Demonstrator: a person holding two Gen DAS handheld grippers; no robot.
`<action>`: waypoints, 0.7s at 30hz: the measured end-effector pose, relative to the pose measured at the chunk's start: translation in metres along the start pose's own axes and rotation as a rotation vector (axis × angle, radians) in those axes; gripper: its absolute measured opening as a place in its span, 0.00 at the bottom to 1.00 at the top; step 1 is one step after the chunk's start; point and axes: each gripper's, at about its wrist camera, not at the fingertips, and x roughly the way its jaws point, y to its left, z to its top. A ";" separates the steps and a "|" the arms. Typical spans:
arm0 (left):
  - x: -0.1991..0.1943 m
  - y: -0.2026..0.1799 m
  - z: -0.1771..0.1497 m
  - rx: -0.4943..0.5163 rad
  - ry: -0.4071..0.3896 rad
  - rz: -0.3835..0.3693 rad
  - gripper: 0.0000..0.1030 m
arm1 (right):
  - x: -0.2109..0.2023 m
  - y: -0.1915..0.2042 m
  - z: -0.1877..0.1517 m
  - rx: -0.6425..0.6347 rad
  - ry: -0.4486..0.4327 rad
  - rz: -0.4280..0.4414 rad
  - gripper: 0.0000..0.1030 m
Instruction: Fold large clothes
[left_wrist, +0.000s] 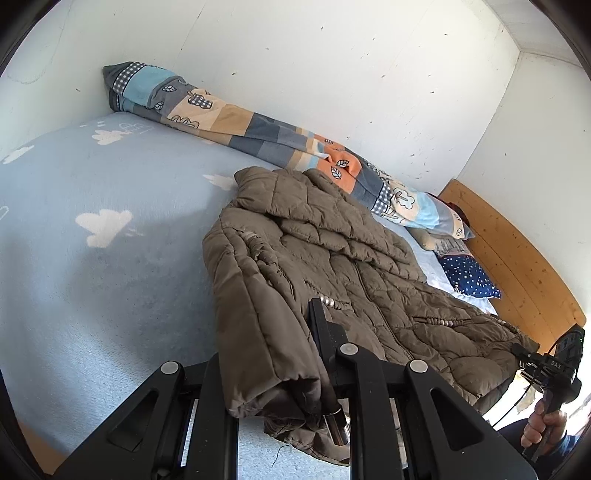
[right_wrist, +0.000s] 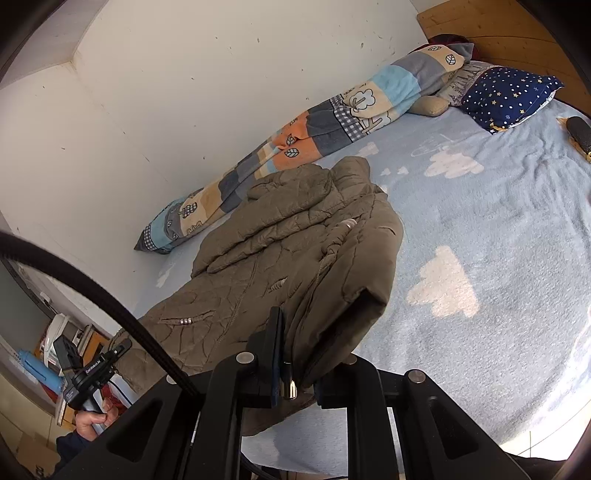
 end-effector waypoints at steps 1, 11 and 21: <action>-0.002 0.000 0.000 0.000 -0.001 0.000 0.15 | -0.002 0.001 0.000 0.000 -0.002 0.004 0.14; -0.013 0.001 0.009 -0.007 -0.015 -0.007 0.15 | -0.018 0.013 0.003 -0.021 -0.011 0.021 0.14; -0.014 -0.015 0.011 0.043 -0.021 0.042 0.15 | -0.018 0.019 0.006 -0.029 -0.012 0.026 0.14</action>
